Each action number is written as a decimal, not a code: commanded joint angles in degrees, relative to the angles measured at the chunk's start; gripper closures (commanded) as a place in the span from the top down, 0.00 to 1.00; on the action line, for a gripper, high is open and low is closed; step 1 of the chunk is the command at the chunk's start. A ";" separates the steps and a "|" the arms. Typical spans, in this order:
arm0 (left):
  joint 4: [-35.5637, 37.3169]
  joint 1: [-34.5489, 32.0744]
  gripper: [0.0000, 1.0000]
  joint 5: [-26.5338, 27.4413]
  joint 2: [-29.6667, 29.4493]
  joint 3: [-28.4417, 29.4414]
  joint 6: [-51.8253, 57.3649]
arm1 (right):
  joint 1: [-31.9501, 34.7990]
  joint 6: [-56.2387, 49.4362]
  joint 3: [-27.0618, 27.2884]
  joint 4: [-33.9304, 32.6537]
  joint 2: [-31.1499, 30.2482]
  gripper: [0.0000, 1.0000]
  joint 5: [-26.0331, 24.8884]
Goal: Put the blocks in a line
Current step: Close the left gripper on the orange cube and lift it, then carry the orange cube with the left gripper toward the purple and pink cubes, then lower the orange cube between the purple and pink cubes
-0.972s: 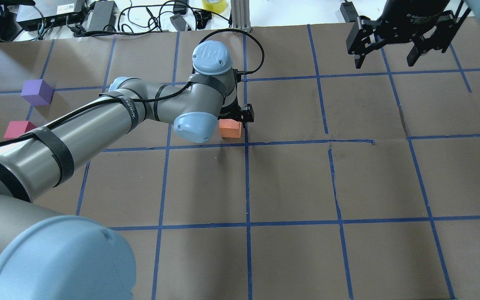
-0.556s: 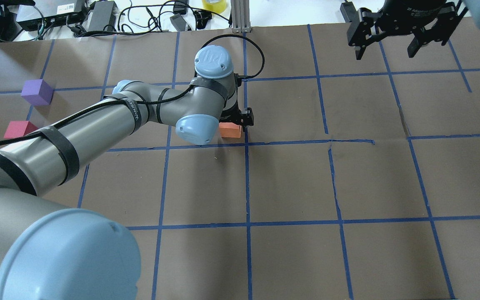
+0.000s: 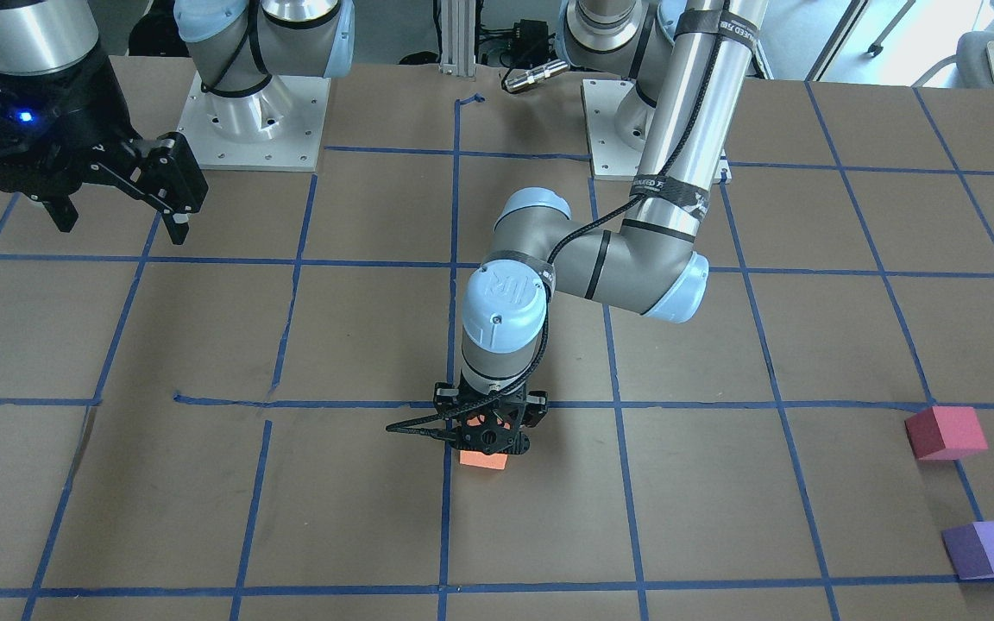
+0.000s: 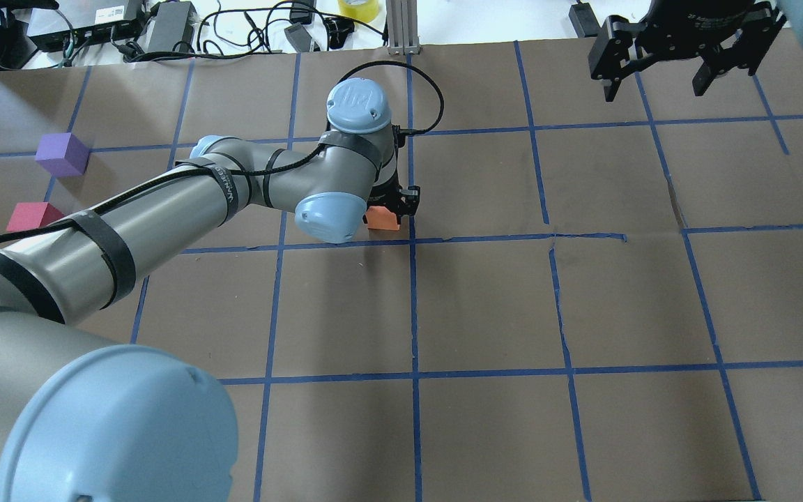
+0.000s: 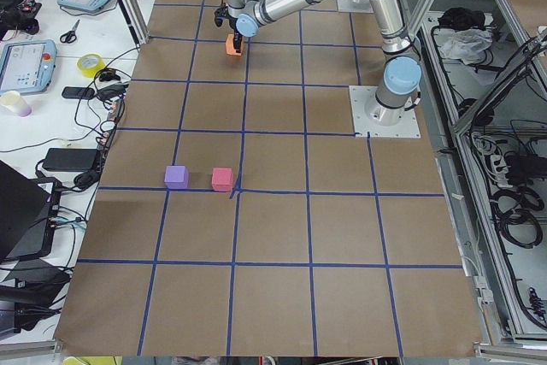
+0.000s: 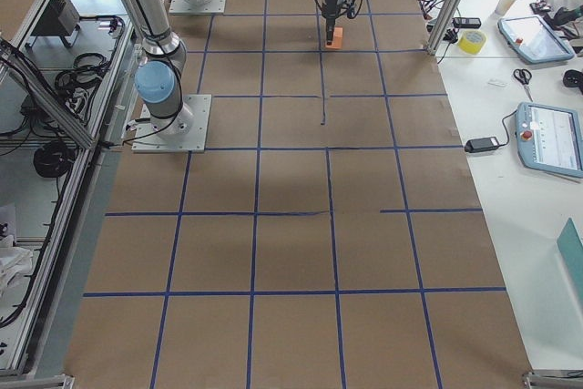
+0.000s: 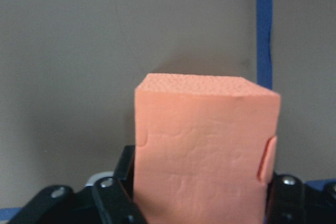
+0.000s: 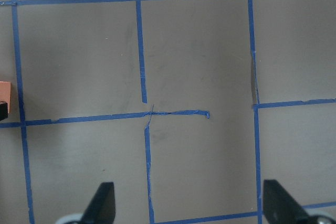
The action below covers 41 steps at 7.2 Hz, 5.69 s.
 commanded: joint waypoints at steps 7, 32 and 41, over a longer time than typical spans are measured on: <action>2.30 27.64 0.00 8.62 4.82 0.26 20.82 | 0.51 -0.10 -0.52 0.48 0.89 1.00 7.99; -11.16 53.70 0.00 -2.98 -5.90 15.82 47.03 | 0.07 -2.30 -0.34 2.15 1.25 1.00 5.21; -8.44 53.70 0.00 -1.66 -7.22 14.15 48.26 | -0.10 -3.09 -1.05 1.81 1.33 1.00 3.72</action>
